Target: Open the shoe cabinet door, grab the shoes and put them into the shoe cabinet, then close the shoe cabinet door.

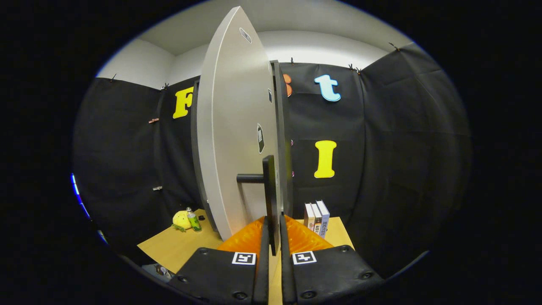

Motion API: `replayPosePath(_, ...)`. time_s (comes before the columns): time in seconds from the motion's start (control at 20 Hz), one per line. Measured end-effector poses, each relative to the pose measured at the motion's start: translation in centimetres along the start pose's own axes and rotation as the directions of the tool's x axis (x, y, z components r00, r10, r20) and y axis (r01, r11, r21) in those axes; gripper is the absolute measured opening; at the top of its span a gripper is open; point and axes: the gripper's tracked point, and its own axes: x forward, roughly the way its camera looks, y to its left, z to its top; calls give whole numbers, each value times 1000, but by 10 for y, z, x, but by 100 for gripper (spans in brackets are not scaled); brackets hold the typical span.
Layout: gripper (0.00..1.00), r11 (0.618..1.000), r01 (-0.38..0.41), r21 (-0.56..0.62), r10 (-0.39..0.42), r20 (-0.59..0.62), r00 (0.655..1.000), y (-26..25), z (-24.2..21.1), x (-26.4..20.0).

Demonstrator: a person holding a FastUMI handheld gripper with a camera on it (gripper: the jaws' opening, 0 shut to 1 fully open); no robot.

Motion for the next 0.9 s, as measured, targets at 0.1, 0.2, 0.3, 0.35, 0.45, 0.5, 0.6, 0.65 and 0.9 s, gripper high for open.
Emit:
replayPosePath(0.1,17,1000,0,-23,0,15,1000,1,2,-11)
replayPosePath(0.2,17,999,-29,-16,29,5,1000,8,-3,-25)
replayPosePath(0.3,30,997,-66,37,67,-25,997,16,-13,-41)
replayPosePath(0.35,36,995,-85,59,87,-35,996,23,-14,-55)
replayPosePath(0.45,45,988,-130,87,136,-70,988,42,-26,-74)
replayPosePath(0.5,45,984,-152,91,160,-91,983,53,-31,-81)
replayPosePath(0.6,45,972,-205,112,220,-142,965,78,-46,-91)
replayPosePath(0.65,51,965,-236,115,254,-168,953,95,-58,-90)
replayPosePath(0.9,76,950,-273,153,312,-388,867,147,-150,-85)
